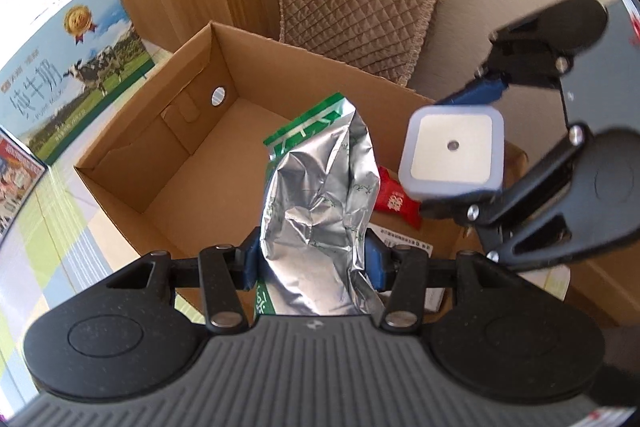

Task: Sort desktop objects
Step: 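Carry the held night-light and foil bag over the cardboard box, then open both tools to drop the night-light and foil bag in, then move both open tools back toward the remaining items on the table, then close the right tool on the blue-white floss box while the left tool grasps the wooden spoon, then lift the floss box and wooden spoon off the table with both tools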

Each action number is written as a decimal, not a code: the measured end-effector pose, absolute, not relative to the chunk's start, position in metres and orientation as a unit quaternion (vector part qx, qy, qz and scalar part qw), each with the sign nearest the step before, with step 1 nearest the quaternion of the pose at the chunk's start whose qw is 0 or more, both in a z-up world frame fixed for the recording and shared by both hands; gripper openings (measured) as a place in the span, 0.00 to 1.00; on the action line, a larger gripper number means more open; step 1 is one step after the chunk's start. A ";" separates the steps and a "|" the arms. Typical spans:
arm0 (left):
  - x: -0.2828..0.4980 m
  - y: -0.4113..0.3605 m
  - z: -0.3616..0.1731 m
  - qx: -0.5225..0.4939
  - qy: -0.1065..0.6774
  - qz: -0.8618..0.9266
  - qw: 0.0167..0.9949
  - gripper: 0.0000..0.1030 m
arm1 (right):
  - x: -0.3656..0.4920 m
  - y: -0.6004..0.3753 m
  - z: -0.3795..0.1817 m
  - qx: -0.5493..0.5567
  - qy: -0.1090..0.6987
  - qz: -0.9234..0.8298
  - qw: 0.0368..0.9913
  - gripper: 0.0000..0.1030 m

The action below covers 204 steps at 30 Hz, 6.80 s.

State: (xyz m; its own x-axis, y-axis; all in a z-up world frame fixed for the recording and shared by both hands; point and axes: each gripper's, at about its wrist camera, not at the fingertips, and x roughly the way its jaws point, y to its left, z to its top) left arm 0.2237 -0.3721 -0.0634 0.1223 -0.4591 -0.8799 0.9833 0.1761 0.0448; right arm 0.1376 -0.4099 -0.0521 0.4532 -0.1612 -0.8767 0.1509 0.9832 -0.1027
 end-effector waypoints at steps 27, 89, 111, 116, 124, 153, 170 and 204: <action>0.263 -0.353 -0.060 0.229 0.412 -0.507 0.722 0.46 | 0.155 -0.411 -0.074 0.039 0.522 -0.102 0.846 0.61; 0.191 0.019 -0.058 0.180 0.383 -0.397 0.814 0.98 | 0.085 -0.194 -0.058 0.047 0.485 -0.007 0.873 0.98; 0.228 0.049 -0.086 0.223 0.386 -0.400 0.801 0.98 | 0.130 -0.171 -0.081 0.031 0.489 0.027 0.871 0.98; 0.246 0.048 -0.098 0.237 0.386 -0.400 0.796 0.98 | 0.150 -0.169 -0.089 0.034 0.483 0.034 0.874 0.98; 0.279 0.048 -0.119 0.248 0.388 -0.401 0.792 0.97 | 0.193 -0.163 -0.099 0.041 0.457 0.052 0.887 0.98; 0.385 0.014 -0.184 0.281 0.373 -0.438 0.768 0.80 | 0.327 -0.146 -0.171 0.033 0.376 0.102 0.920 0.96; 0.414 -0.008 -0.196 0.282 0.374 -0.459 0.755 0.61 | 0.358 -0.148 -0.191 0.016 0.390 0.091 0.916 0.81; 0.268 0.011 -0.188 0.303 0.458 -0.484 0.682 0.12 | 0.173 -0.154 -0.142 0.018 0.533 0.037 0.845 0.81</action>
State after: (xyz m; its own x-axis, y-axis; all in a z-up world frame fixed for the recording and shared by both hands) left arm 0.2679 0.0106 -0.1884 0.1127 -0.3823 -0.9171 0.9367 0.3487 -0.0303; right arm 0.1726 -0.1536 -0.1425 0.4299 0.0813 -0.8992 -0.0427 0.9967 0.0697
